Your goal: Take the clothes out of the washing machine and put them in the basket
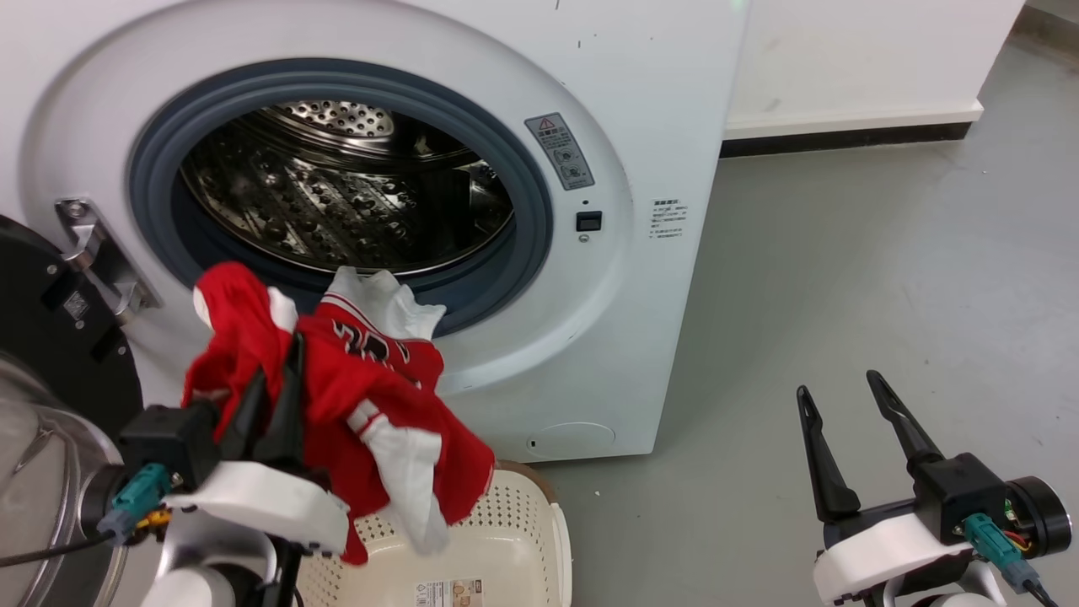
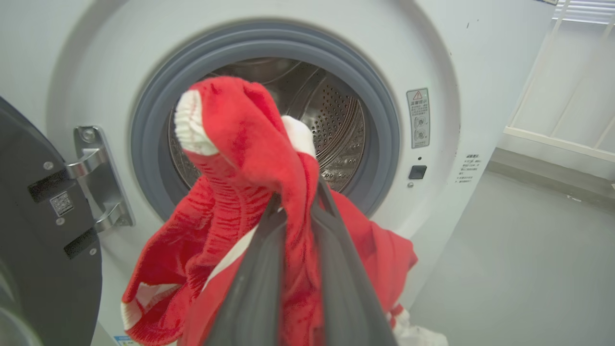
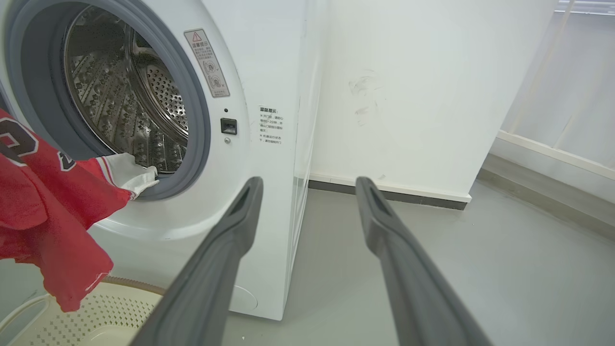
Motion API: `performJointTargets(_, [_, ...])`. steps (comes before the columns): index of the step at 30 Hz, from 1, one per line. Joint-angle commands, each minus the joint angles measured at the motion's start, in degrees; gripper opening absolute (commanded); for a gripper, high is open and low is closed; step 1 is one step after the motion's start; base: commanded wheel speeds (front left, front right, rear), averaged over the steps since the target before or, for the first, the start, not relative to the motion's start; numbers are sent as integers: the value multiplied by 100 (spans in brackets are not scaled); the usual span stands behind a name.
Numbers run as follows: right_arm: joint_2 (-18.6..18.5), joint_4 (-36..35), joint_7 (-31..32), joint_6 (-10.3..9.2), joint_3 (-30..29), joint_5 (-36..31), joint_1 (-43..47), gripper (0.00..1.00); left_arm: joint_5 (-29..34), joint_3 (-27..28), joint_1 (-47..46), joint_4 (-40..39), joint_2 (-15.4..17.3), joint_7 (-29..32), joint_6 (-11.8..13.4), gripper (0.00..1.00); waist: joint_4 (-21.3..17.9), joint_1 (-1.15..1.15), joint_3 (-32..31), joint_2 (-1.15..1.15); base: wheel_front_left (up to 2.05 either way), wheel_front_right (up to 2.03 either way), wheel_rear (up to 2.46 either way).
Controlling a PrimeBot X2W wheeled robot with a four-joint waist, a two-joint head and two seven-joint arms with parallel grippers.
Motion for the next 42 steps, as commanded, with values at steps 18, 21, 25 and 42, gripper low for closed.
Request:
performJointTargets(18, [8,-148,-12,-6,116,43,-382,100,-640,-197,393,2172,-644,-446,-191,0,-74,1,943,0,0,0,0])
performJointTargets(21, [8,-126,-36,-6,110,39,-523,100,-684,-233,197,2599,-720,-515,-247,0,-187,1,1193,0,0,0,0])
performJointTargets(25, [8,-109,-98,-6,115,56,-666,100,-720,-232,-78,3057,-725,-565,-298,0,-336,1,1524,0,0,0,0])
performJointTargets(42, [9,-71,-373,-6,279,246,-1461,100,-837,149,-2442,5830,-354,-1300,-380,0,-828,1,3264,0,0,0,0])
